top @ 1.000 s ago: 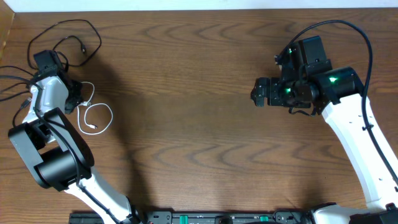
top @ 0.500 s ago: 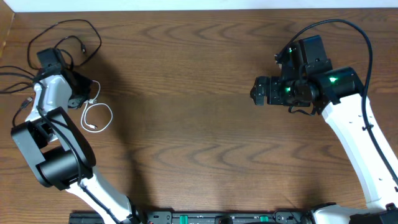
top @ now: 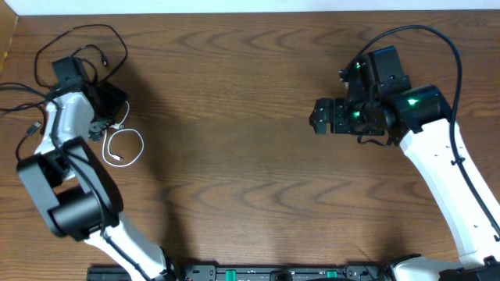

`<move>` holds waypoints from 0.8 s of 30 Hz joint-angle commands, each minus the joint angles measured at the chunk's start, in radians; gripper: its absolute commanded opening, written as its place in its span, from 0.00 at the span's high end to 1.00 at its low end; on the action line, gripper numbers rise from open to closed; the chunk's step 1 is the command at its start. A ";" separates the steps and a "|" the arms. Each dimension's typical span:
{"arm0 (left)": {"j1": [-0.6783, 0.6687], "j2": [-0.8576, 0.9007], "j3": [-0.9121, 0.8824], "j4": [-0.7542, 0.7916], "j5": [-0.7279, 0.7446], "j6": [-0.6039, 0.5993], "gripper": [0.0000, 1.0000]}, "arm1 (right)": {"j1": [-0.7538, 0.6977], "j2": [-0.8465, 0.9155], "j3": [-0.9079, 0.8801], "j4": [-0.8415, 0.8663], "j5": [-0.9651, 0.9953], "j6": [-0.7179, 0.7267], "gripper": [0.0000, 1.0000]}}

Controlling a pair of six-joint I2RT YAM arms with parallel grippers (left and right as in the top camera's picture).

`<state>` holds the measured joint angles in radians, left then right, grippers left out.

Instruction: Untangle cables

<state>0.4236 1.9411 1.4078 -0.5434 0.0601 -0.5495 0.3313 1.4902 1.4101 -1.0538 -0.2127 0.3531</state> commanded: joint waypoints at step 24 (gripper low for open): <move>-0.428 -0.492 -0.010 -0.576 0.433 0.228 0.05 | 0.065 -0.011 -0.012 -0.042 -0.005 0.028 0.07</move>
<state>0.0551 1.4689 1.4048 -1.0935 0.5236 -0.3828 0.3916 1.4902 1.4044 -1.0725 -0.2138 0.3630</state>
